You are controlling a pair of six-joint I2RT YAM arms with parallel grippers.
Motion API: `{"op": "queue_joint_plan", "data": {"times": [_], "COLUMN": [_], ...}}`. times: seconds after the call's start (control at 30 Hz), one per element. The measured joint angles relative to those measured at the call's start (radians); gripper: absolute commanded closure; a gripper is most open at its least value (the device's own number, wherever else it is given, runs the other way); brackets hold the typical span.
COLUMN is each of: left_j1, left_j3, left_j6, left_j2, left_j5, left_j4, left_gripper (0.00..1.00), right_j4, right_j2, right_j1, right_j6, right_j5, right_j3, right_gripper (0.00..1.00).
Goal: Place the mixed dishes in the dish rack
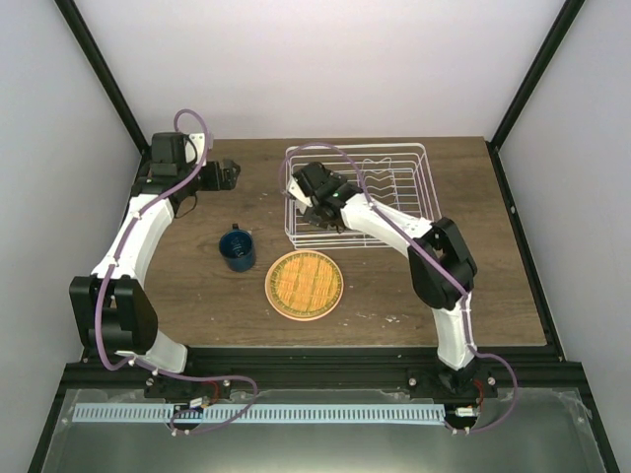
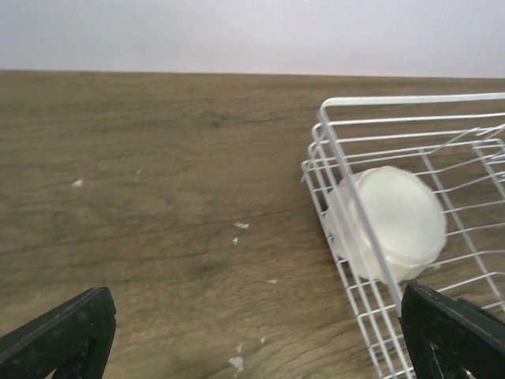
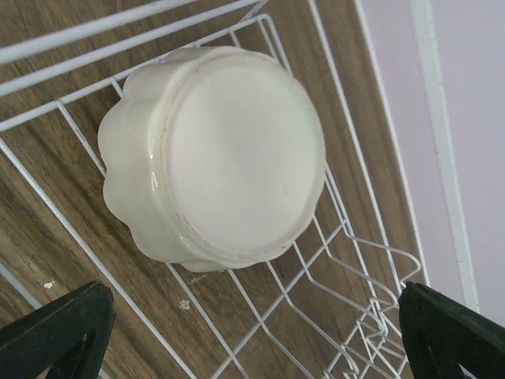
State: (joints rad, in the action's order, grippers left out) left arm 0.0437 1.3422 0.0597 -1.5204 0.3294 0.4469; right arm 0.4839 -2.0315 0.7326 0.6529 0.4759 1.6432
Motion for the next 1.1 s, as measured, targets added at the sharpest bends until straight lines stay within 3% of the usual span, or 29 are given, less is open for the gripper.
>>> {"op": "queue_joint_plan", "data": {"times": [0.23, 0.5, 0.73, 0.9, 1.1], "left_j1": [0.0, 0.0, 0.0, 0.006, 0.063], "left_j3": [-0.002, -0.095, -0.281, -0.385, -0.41], "left_j6": [0.008, 0.09, 0.201, 0.273, 0.336], "left_j2": [0.035, 0.233, 0.37, 0.426, 0.389], "left_j5": [-0.146, -0.249, -0.284, -0.272, -0.264], "left_j4": [0.129, 0.273, 0.405, 0.463, 0.47], "left_gripper": [0.0, 0.0, 0.0, 0.0, 0.0], "right_j4": [0.032, 0.068, 0.106, 0.142, 0.165], "right_j2": [0.065, 0.084, 0.078, 0.078, 0.079], "right_j1": [-0.018, -0.1, -0.137, -0.133, -0.132], "right_j6": [-0.07, -0.225, -0.385, -0.464, -0.509], "right_j5": [-0.019, -0.12, -0.189, -0.245, -0.283], "right_j3": [0.035, 0.177, 0.346, 0.357, 0.336], "right_gripper": [0.0, 0.0, 0.0, 0.01, 0.01]}}
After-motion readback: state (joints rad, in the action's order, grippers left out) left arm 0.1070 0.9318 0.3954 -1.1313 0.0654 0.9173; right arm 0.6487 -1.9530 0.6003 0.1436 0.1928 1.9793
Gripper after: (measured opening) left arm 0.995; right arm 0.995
